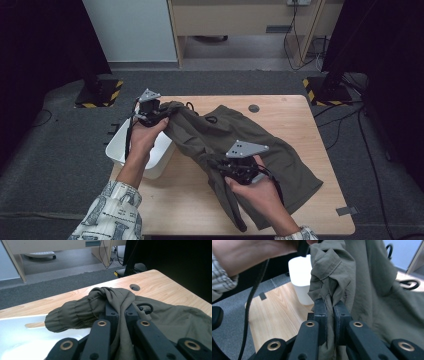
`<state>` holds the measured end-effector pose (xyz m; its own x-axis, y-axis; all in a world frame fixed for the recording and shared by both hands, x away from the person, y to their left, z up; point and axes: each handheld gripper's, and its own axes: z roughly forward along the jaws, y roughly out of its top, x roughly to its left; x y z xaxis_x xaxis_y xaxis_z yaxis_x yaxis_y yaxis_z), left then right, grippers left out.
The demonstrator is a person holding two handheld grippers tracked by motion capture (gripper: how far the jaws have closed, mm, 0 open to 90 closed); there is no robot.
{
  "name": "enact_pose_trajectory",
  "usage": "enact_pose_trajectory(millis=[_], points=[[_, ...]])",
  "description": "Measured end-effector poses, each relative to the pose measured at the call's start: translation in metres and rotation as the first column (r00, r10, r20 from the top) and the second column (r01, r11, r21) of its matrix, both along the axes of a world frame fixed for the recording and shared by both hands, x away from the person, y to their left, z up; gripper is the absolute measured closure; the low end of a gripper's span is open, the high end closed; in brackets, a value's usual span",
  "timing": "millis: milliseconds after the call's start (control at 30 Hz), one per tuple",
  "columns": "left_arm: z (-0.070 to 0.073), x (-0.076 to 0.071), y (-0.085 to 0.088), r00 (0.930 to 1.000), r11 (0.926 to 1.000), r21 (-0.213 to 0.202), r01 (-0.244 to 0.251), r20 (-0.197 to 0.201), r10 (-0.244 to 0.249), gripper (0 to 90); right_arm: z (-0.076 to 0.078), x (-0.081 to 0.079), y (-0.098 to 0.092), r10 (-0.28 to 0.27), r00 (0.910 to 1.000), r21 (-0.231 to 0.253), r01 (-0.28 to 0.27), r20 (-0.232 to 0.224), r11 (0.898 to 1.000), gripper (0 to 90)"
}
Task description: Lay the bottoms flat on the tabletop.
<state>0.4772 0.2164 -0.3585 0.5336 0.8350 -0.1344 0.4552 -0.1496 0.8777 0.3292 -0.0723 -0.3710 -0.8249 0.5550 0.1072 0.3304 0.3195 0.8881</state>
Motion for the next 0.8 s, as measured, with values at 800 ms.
enact_pose_trajectory(millis=[800], points=[[-0.018, 0.071, -0.113, 0.9922, 0.9944, 0.043, 0.097, -0.083, -0.093, 83.8, 0.016, 0.015, -0.116, -0.172, 0.9849, 0.038, 0.173, -0.020, 0.984, 83.5]])
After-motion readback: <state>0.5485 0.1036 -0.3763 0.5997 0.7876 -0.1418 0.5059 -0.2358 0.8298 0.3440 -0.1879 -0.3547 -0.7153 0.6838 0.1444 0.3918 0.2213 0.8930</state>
